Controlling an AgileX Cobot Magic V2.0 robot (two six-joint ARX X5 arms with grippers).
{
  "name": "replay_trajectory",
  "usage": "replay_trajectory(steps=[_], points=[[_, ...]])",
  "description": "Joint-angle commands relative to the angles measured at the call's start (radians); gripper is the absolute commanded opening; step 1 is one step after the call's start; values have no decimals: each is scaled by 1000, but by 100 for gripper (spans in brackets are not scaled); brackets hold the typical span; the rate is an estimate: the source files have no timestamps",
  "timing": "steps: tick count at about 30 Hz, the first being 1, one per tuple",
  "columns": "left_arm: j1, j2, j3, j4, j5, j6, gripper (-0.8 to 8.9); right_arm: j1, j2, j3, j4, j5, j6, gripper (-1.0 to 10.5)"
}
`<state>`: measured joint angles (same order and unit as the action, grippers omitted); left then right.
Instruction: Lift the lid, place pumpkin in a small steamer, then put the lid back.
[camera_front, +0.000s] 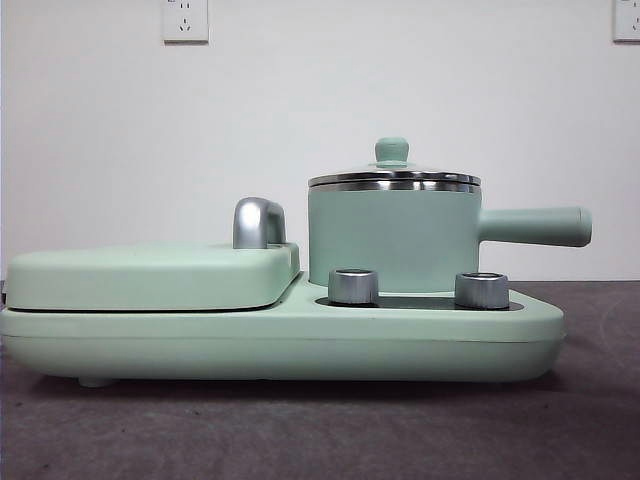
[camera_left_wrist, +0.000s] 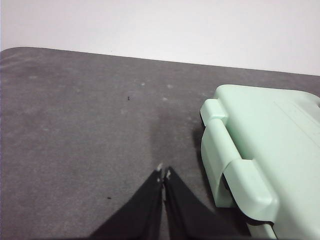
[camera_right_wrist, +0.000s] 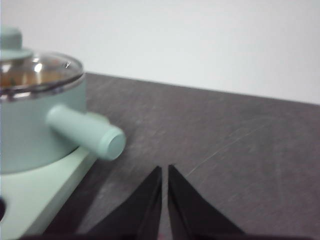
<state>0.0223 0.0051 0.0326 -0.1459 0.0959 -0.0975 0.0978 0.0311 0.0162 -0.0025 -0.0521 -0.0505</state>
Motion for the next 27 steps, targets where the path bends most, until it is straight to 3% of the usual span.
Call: replay_trajectory(steps=[1,27], points=[[1,-2,-20,11,-2,0,7,2,-28,-4,-2,34,13,19],[1,-2,-20,11,-3,0,7,-4,-27,-4,11,34,13,19]])
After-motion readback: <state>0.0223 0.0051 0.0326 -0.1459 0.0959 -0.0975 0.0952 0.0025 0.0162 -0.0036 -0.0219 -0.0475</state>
